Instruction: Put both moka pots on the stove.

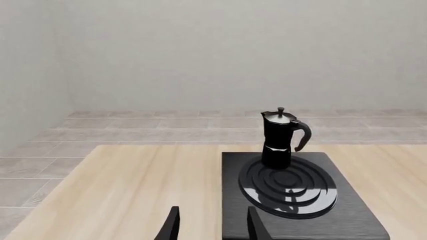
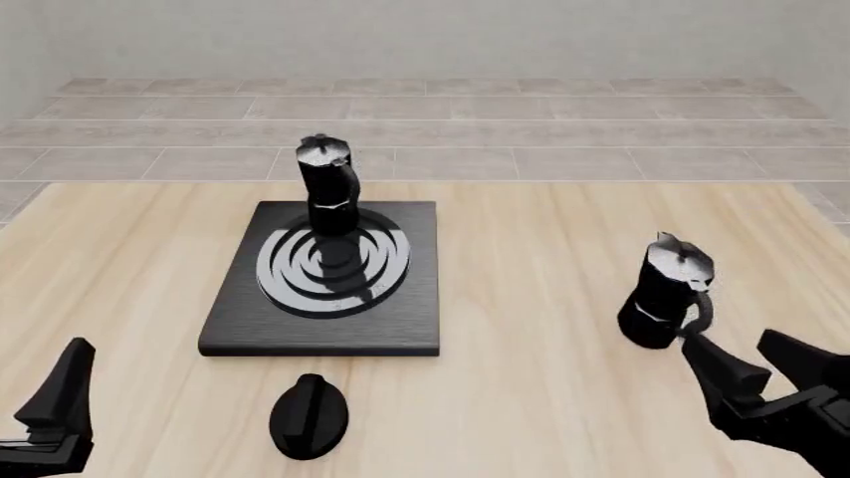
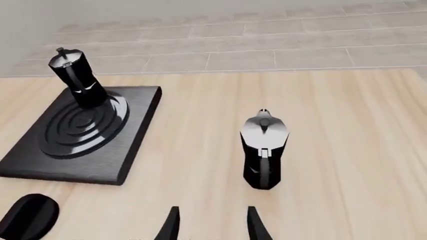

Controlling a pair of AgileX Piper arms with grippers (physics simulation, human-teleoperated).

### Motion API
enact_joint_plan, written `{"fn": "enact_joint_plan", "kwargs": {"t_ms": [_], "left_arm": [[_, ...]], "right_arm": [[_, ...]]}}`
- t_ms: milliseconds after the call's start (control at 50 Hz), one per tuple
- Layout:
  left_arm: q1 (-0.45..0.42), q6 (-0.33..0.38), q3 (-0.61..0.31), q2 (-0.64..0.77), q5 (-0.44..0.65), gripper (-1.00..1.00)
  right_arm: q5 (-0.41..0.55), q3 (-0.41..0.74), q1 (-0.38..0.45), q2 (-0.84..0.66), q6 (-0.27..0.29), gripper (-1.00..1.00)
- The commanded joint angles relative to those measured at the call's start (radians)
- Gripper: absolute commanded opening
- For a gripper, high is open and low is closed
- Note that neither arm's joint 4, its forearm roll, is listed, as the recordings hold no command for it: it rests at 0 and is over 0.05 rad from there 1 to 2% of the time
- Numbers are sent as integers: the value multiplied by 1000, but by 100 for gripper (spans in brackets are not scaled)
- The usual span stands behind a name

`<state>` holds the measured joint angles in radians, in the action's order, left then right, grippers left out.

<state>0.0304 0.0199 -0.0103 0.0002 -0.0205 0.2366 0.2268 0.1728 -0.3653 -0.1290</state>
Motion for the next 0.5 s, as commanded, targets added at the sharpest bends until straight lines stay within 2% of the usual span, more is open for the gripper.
{"fn": "enact_joint_plan", "kwargs": {"t_ms": [20,320,500], "left_arm": [[0,3,-1,0,3,100],[-7,17,0,0,3,100],[-5,13,-1,0,4,100]], "right_arm": [[-13,-31,-27,-5,-8,100],[2,-20,-32,-1,-14,100],[-9,8,-51,-64,-12,100]]}}
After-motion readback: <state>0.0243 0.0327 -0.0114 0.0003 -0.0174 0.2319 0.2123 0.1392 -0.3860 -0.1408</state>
